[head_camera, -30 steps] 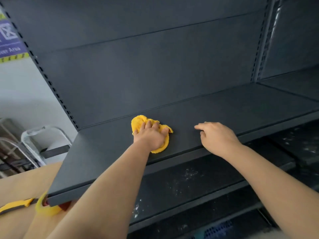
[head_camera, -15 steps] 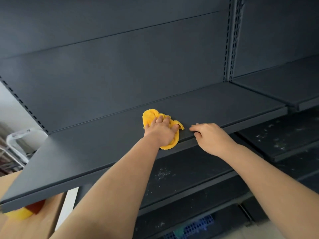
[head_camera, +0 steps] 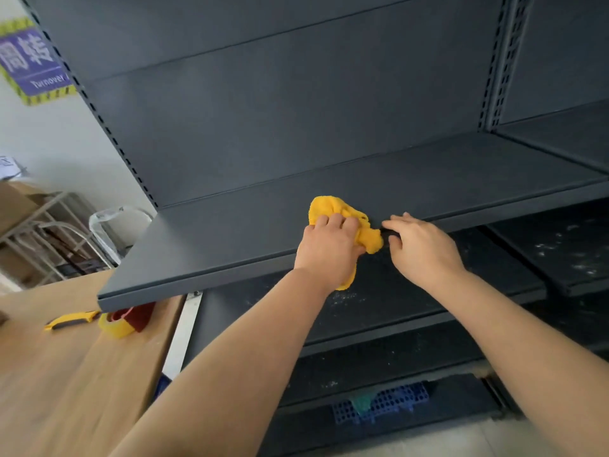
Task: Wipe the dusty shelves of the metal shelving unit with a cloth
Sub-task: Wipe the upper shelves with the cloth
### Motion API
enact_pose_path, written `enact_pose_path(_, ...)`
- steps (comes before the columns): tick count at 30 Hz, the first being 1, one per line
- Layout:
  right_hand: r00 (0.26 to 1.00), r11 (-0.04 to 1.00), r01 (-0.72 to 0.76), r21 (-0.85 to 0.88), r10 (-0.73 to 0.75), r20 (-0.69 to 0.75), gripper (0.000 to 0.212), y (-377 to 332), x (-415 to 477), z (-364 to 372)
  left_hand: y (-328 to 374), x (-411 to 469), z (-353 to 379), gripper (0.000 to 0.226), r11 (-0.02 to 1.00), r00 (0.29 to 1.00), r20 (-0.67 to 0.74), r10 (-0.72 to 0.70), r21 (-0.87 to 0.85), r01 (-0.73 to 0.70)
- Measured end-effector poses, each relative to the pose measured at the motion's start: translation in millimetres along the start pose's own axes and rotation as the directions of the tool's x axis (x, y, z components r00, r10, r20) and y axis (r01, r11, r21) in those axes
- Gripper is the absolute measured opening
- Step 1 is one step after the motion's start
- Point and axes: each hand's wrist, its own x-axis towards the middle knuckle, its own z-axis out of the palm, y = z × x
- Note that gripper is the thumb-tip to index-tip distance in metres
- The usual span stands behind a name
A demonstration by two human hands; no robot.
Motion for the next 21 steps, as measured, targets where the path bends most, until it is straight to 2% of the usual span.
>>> enact_pose_path(4, 0.991, 0.999, 0.043, 0.034, -0.038, -0.126, 0.035, -27.2, -24.5, 17.1, -21.0, -45.0, 4.1, 0.048, 0.992, 0.990, -0.081, 0.116, 0.064, -0.111)
enact_pose_path(7, 0.988, 0.997, 0.056, 0.043, -0.049, -0.149, 0.035, -45.0, -43.3, 31.5, -37.6, -79.0, 15.0, 0.052, 0.984, 0.976, -0.128, 0.177, 0.053, -0.171)
enact_pose_path(10, 0.994, 0.999, 0.035, 0.032, -0.031, -0.106, 0.037, -57.7, -61.7, 49.7, -52.2, -115.9, 34.2, 0.053, 0.989, 0.990, -0.049, 0.134, -0.049, -0.136)
enact_pose_path(14, 1.000, 1.000, 0.001, 0.017, -0.001, 0.006, 0.036, -72.0, -83.4, 78.0, -74.8, -161.6, 69.7, 0.054, 0.990, 0.972, 0.228, -0.056, -0.116, 0.084)
enact_pose_path(16, 0.997, 1.000, 0.002, 0.010, -0.002, 0.071, 0.035, -79.0, -92.9, 95.0, -86.2, -177.5, 84.5, 0.060, 0.933, 0.916, 0.335, -0.219, -0.202, 0.297)
enact_pose_path(17, 0.994, 1.000, 0.007, 0.006, -0.008, 0.105, 0.035, -82.2, -96.9, 104.7, -91.6, -183.4, 89.3, 0.062, 0.864, 0.868, 0.386, -0.314, -0.262, 0.430)
enact_pose_path(19, 0.985, 1.000, 0.024, -0.009, -0.022, 0.174, 0.034, -88.4, -102.6, 125.1, -102.6, -191.9, 98.3, 0.066, 0.658, 0.747, 0.473, -0.467, -0.379, 0.651)
enact_pose_path(21, 0.968, 0.999, 0.044, -0.030, -0.035, 0.250, 0.034, -94.9, -104.5, 145.2, -111.3, -196.6, 106.0, 0.072, 0.490, 0.665, 0.538, -0.518, -0.450, 0.746)
